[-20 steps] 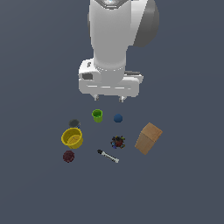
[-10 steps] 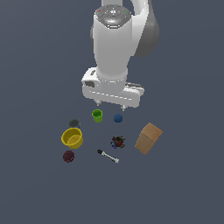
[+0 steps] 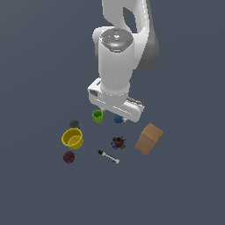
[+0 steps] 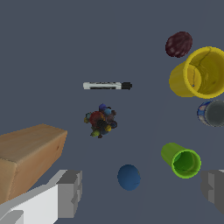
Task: Pick up a designated object from a clutter of objects.
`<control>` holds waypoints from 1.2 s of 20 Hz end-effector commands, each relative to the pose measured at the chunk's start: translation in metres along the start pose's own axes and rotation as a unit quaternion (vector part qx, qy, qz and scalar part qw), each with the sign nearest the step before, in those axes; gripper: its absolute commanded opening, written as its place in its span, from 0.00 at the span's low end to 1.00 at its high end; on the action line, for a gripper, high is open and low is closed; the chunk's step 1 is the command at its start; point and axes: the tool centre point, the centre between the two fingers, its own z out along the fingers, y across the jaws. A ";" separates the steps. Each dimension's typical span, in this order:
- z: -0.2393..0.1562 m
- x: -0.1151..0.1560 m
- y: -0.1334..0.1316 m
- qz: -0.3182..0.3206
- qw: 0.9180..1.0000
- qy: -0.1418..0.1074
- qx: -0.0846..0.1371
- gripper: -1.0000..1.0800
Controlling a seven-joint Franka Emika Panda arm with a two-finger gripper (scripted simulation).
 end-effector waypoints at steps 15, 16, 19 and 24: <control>0.061 0.013 -0.024 0.211 0.977 0.006 0.013 0.96; 0.064 0.013 -0.025 0.223 0.975 0.006 0.013 0.96; 0.076 0.015 -0.029 0.261 0.965 0.007 0.015 0.96; 0.095 0.017 -0.034 0.323 0.946 0.008 0.019 0.96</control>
